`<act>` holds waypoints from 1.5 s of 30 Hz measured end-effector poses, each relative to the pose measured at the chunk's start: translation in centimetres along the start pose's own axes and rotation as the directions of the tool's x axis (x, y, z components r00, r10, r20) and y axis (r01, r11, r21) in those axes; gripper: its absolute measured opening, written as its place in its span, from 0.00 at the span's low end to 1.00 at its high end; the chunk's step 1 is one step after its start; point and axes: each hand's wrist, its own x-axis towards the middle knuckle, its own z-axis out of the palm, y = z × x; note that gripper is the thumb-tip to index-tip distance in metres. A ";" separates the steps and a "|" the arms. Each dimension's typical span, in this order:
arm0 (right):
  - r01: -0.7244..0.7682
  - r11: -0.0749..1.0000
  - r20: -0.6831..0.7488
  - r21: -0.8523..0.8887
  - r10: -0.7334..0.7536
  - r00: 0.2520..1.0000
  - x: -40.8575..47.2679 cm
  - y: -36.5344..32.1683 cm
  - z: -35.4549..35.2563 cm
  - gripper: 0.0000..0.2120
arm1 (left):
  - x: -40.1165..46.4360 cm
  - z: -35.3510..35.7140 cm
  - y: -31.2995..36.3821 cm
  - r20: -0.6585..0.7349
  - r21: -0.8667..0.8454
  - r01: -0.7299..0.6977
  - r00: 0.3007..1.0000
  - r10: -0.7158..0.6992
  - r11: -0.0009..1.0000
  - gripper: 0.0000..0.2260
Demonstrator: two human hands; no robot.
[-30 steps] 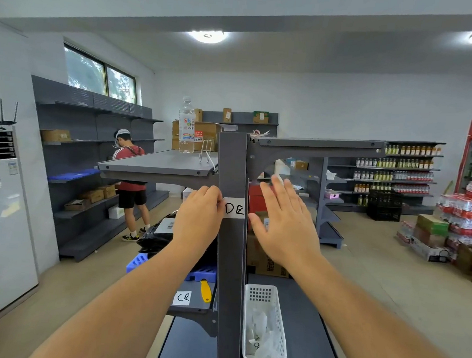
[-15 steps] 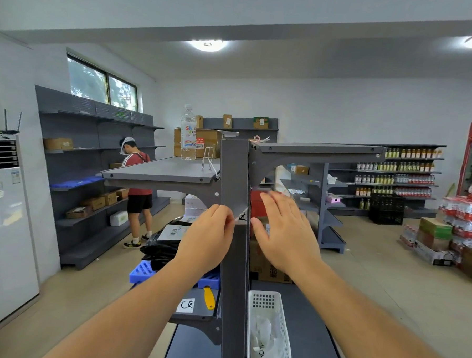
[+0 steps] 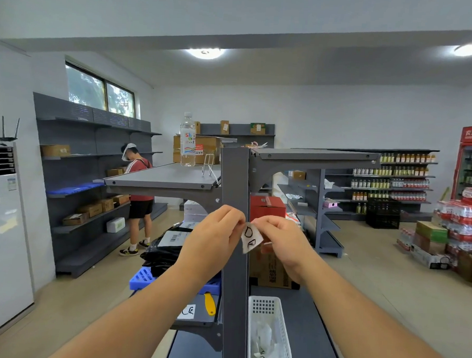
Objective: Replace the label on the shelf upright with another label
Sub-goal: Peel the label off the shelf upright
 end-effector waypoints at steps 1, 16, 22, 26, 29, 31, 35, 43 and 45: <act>-0.003 0.999 0.010 0.042 0.003 1.000 0.0 0.0 0.0 0.11 | 0.0 0.1 0.1 0.008 0.000 0.004 1.000 -0.004 1.000 0.01; -0.070 0.918 0.006 0.390 0.073 0.997 -0.1 0.6 -1.0 0.06 | 0.2 0.0 0.7 0.169 -0.119 0.033 0.986 -0.013 0.992 0.14; -0.075 0.902 -0.006 0.425 0.086 0.996 0.0 0.8 -0.7 0.05 | 0.1 0.1 1.3 0.144 -0.302 0.256 0.965 -0.221 0.918 0.13; -0.038 0.943 -0.056 0.330 0.060 0.997 0.2 0.8 -0.8 0.05 | 0.4 0.0 1.8 0.176 -0.509 0.428 0.901 -0.397 0.747 0.09; -0.019 0.963 -0.093 0.268 0.045 0.995 0.1 0.6 -0.6 0.05 | 0.6 -0.1 2.1 0.156 -0.561 0.448 0.883 -0.443 0.696 0.04; -0.011 0.972 -0.103 0.236 0.036 0.994 0.1 0.6 -0.3 0.05 | 0.6 0.0 2.2 0.119 -0.540 0.463 0.869 -0.481 0.703 0.04; -0.017 0.968 -0.104 0.249 0.044 0.994 0.0 0.5 0.6 0.05 | 0.9 0.5 1.9 0.039 -0.384 0.389 0.913 -0.406 0.838 0.06; -0.067 0.908 -0.077 0.413 0.108 0.991 0.2 0.8 1.1 0.08 | 0.7 0.5 0.7 0.098 -0.339 0.220 0.975 -0.198 0.915 0.12; -0.095 0.899 -0.079 0.427 0.142 0.987 0.3 1.3 0.8 0.08 | 0.7 0.2 0.6 0.184 -0.416 0.266 0.961 -0.206 0.869 0.15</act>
